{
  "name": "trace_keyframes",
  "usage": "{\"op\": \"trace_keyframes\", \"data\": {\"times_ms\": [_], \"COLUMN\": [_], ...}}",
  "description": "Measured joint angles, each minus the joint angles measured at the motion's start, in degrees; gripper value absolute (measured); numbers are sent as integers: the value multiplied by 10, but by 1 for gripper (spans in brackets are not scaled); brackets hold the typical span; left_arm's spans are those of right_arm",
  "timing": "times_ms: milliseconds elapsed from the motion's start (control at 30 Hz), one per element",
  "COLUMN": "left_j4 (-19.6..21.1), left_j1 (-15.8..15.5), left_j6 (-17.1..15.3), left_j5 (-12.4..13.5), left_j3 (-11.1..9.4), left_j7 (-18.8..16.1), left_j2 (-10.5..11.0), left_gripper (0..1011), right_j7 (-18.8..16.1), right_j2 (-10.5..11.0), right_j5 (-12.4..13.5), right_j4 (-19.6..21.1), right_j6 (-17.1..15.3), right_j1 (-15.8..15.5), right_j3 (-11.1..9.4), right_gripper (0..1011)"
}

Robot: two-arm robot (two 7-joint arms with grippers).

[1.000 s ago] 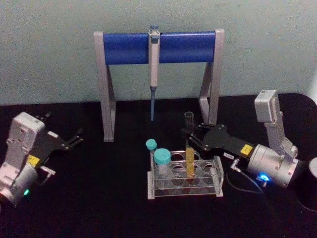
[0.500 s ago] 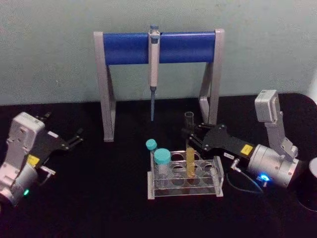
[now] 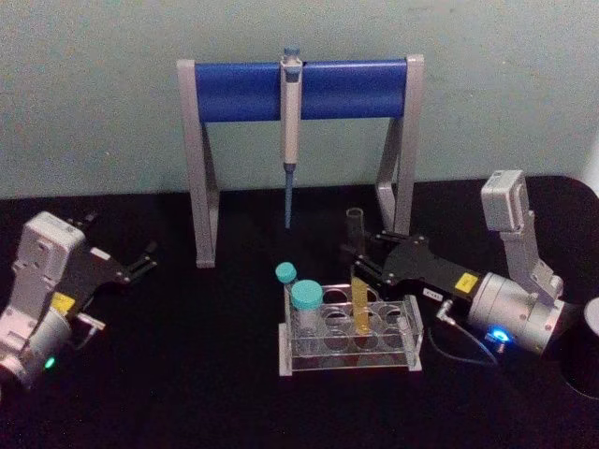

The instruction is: Pick up the test tube from the test tube rack, shake it, then place it back into the test tube rack.

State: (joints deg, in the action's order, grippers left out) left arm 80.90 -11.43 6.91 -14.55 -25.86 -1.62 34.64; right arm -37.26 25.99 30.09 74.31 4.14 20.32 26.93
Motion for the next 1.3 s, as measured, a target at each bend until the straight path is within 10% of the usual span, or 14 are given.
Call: {"op": "trace_keyframes", "data": {"times_ms": [733, 1300], "left_j4": [0, 0], "left_j1": [0, 0], "left_j6": [0, 0], "left_j5": [0, 0], "left_j3": [0, 0], "left_j7": [0, 0], "left_j2": [0, 0], "left_gripper": [1001, 1001], "right_j7": [0, 2], "right_j2": [0, 0], "right_j5": [0, 1], "right_j4": [0, 2], "right_j6": [1, 1], "right_j1": [0, 0], "right_j3": [0, -1], "right_gripper": [973, 1000]}}
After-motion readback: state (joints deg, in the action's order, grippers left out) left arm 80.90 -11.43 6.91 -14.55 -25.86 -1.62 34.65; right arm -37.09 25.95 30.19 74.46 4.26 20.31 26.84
